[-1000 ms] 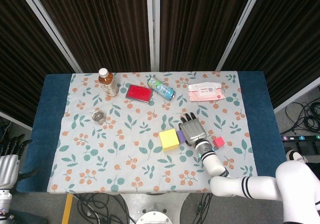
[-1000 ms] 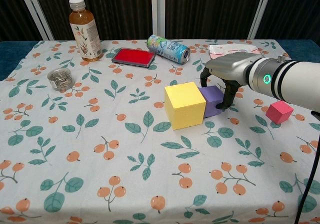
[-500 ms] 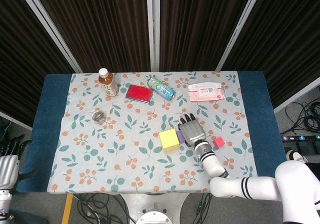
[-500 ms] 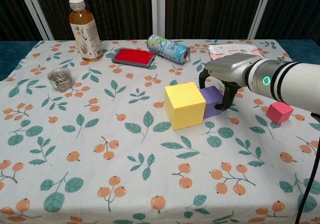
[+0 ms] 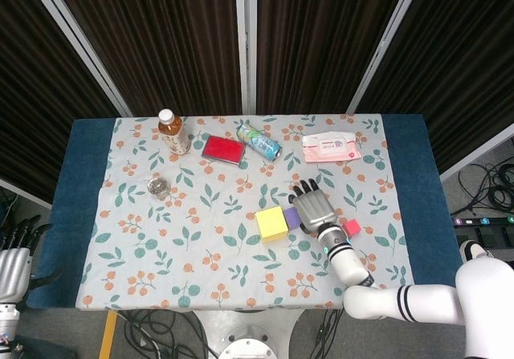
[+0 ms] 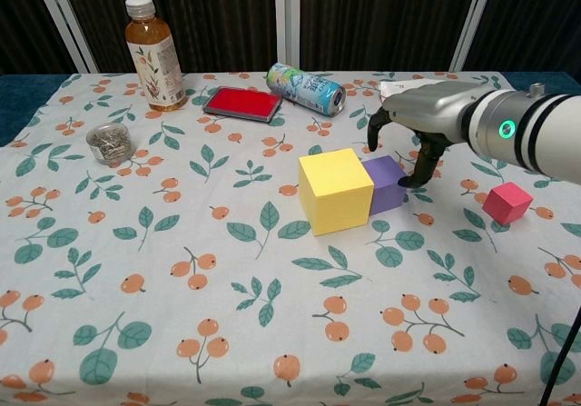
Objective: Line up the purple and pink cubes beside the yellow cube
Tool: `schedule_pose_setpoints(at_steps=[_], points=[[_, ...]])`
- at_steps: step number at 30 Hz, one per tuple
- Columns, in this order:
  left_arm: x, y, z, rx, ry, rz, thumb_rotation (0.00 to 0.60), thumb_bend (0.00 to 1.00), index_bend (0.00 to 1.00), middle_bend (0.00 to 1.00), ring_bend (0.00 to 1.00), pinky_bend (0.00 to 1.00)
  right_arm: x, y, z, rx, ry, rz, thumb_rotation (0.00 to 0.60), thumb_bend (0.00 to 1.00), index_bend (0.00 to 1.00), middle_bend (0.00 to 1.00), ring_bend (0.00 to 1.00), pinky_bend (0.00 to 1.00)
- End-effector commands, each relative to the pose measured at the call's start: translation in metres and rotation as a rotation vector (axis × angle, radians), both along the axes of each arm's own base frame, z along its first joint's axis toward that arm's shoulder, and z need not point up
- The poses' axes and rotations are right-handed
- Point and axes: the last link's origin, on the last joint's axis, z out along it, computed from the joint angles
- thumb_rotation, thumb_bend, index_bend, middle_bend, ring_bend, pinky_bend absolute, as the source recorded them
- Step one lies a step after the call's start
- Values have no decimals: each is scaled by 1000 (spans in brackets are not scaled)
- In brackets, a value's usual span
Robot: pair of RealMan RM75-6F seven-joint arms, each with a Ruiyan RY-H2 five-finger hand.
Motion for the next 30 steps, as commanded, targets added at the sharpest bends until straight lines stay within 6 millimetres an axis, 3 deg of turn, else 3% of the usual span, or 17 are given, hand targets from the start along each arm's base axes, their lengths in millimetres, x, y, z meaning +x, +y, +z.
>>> schedule_pose_setpoints(at_steps=[1, 8, 14, 21, 30], points=[[0, -1, 0, 0, 2, -1, 600, 31, 250, 184, 93, 127, -9, 3, 23, -31, -27, 1, 600, 197, 276, 124, 0, 0], [4, 0, 1, 2, 5, -9, 600, 31, 250, 184, 93, 127, -57, 22, 67, -70, 28, 28, 600, 198, 295, 125, 0, 0], [9, 0, 1, 2, 6, -23, 600, 30, 250, 184, 93, 127, -100, 40, 82, -85, 83, 24, 600, 175, 308, 122, 0, 0], [15, 2, 0, -2, 6, -36, 600, 31, 250, 184, 93, 127, -132, 44, 72, -87, 105, 12, 600, 144, 314, 122, 0, 0], [14, -1, 2, 1, 1, -26, 600, 31, 250, 184, 93, 127, -140, 41, 52, -70, 102, 27, 600, 146, 316, 119, 0, 0]])
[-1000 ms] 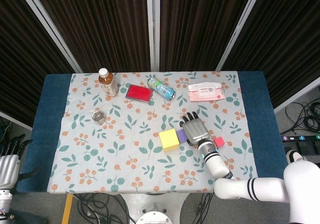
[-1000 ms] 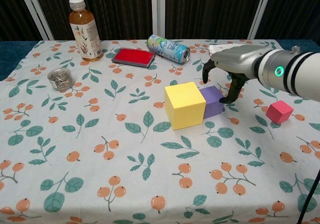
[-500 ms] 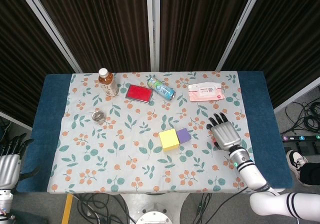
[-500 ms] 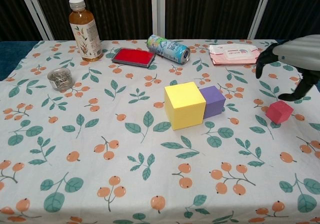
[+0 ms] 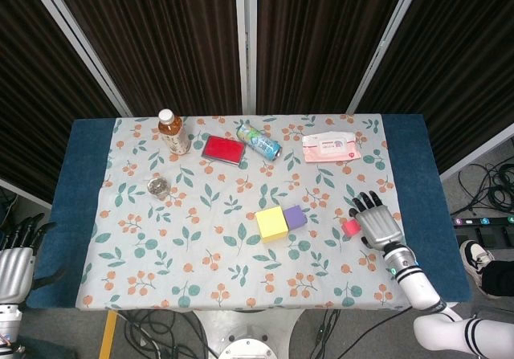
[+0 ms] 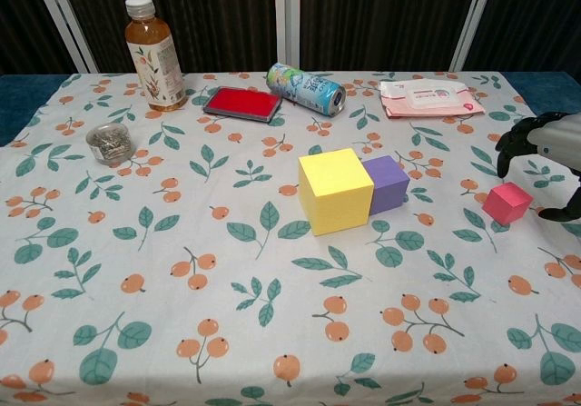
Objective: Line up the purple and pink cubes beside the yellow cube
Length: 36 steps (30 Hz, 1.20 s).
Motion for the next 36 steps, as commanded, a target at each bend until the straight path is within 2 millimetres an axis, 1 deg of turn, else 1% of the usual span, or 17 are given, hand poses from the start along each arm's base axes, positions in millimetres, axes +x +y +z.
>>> schedule_pose_setpoints(at_steps=[1, 6, 9, 12, 16, 18, 23, 27, 31, 36], points=[[0, 0, 0, -1, -1, 1, 600, 31, 250, 184, 93, 127, -1, 0, -6, 5, -5, 5, 600, 147, 316, 119, 0, 0], [0, 0, 0, -2, -7, 3, 600, 30, 250, 184, 93, 127, 1, -4, -12, 6, 0, 14, 600, 152, 326, 119, 0, 0], [-2, 0, 0, -2, -9, 7, 600, 30, 250, 183, 93, 127, 1, -5, -15, 5, -1, 13, 600, 173, 363, 122, 0, 0], [-2, 0, 0, -2, -10, 6, 600, 30, 250, 184, 93, 127, 1, -6, -16, 2, 0, 10, 600, 185, 415, 127, 0, 0], [-3, -1, -1, -5, -8, 6, 600, 31, 250, 184, 93, 127, 2, -8, -16, -8, 0, 7, 600, 228, 508, 142, 0, 0], [-3, 0, -1, -5, -7, 5, 600, 31, 250, 184, 93, 127, 4, -9, -14, -14, -15, 3, 600, 240, 527, 146, 0, 0], [-2, 1, 2, -1, -4, 0, 600, 31, 250, 184, 93, 127, 24, -19, -8, -14, -69, 0, 600, 239, 528, 145, 0, 0], [-1, 1, 2, -3, -4, 0, 600, 31, 250, 184, 93, 127, 46, -32, -10, 2, -100, -7, 600, 239, 532, 142, 0, 0], [-1, 1, 3, 0, -4, -2, 600, 31, 250, 184, 93, 127, 63, -44, -19, 23, -120, -27, 600, 238, 538, 141, 0, 0], [-1, 1, 2, -1, -3, 1, 600, 30, 250, 184, 93, 127, 82, -53, -37, 53, -139, -49, 600, 238, 539, 141, 0, 0]])
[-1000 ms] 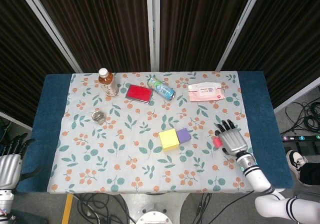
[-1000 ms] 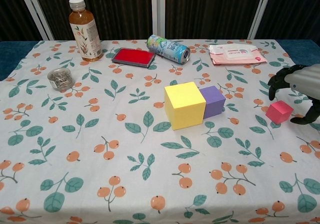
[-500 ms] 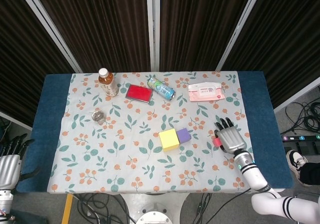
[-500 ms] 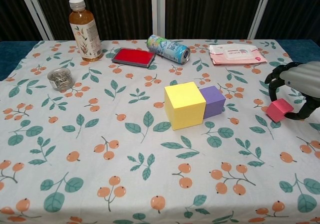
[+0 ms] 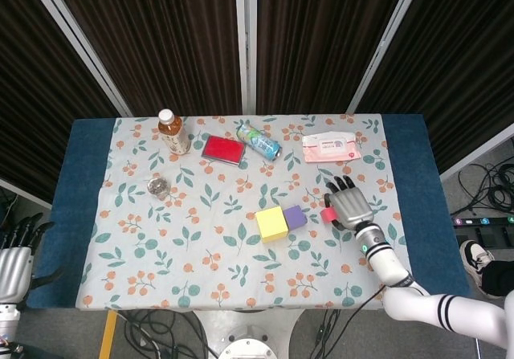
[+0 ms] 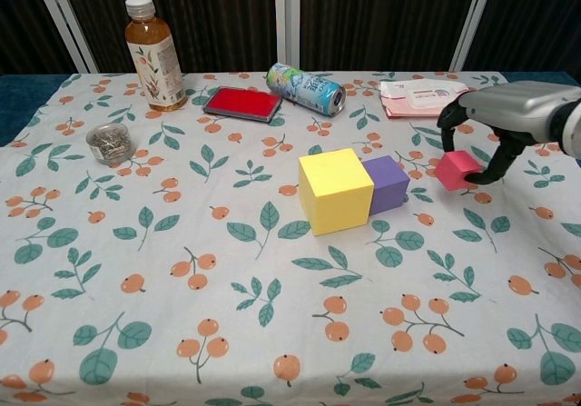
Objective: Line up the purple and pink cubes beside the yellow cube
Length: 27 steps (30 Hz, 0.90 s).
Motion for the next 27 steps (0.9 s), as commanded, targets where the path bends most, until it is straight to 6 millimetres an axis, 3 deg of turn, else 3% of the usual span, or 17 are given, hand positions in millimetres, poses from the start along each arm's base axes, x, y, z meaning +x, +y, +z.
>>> schedule_pose_setpoints(at_steps=[1, 7, 27], points=[[0, 0, 0, 0, 0, 2, 600, 31, 250, 184, 93, 127, 19, -7, -16, 29, -18, 1, 600, 238, 539, 141, 0, 0], [-3, -1, 0, 1, 0, 10, 600, 31, 250, 183, 93, 127, 31, -12, -29, 34, -7, 9, 600, 238, 537, 138, 0, 0], [-5, -2, -1, -2, -4, 19, 600, 30, 250, 183, 93, 127, 35, -16, -41, 39, -1, -4, 600, 238, 524, 131, 0, 0]])
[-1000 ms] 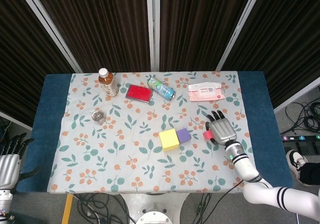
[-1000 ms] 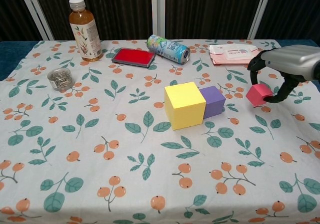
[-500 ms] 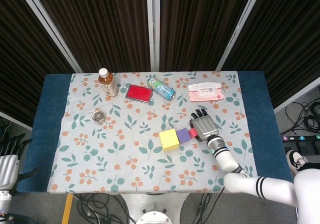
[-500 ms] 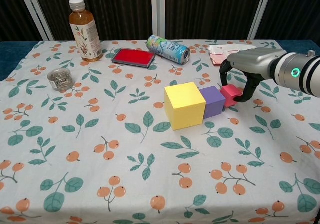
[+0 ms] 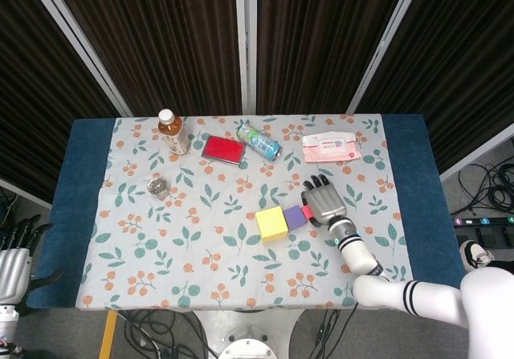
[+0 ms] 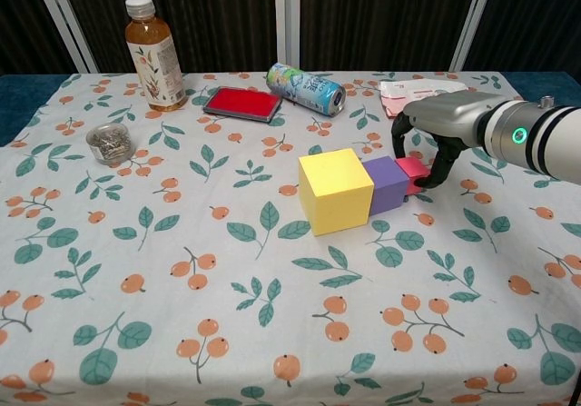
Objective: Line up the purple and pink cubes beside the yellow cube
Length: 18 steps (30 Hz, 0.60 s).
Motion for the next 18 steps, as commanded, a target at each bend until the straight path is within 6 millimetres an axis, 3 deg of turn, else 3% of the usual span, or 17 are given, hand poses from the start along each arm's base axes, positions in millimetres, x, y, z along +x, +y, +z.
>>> schedule_pose_setpoints(at_steps=[1, 18], points=[[0, 0, 0, 2, -1, 1, 600, 30, 250, 183, 93, 127, 0, 0, -1, 1, -3, -2, 600, 238, 523, 131, 0, 0], [-2, -1, 0, 3, -4, 8, 600, 31, 250, 184, 93, 127, 5, 2, -7, 11, 6, 13, 600, 238, 506, 129, 0, 0]])
